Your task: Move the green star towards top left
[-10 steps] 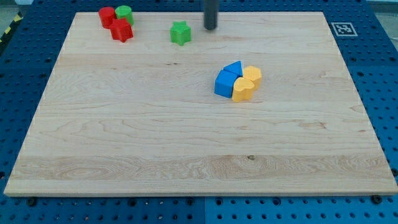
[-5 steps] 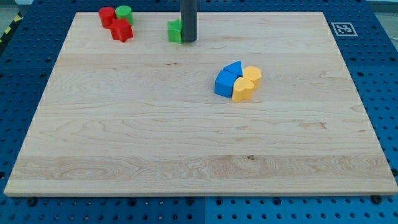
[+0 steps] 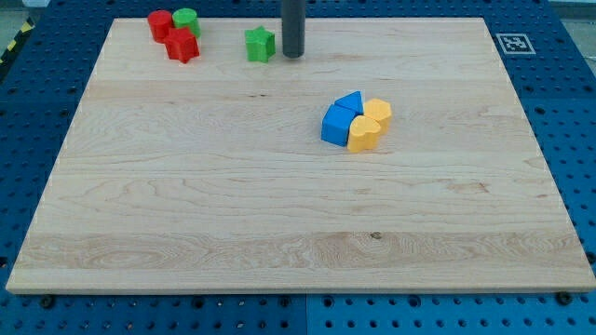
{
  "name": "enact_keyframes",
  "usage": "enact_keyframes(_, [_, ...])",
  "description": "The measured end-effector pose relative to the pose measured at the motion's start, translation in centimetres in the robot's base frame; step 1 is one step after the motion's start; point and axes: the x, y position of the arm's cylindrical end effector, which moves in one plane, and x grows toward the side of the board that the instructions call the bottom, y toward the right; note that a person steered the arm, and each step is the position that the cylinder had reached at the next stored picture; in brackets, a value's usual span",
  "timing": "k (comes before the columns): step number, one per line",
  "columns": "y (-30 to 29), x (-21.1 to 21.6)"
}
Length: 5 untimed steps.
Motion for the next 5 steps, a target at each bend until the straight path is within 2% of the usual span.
enact_keyframes(2, [-6.2, -0.7])
enact_keyframes(5, [-10.5, -0.7])
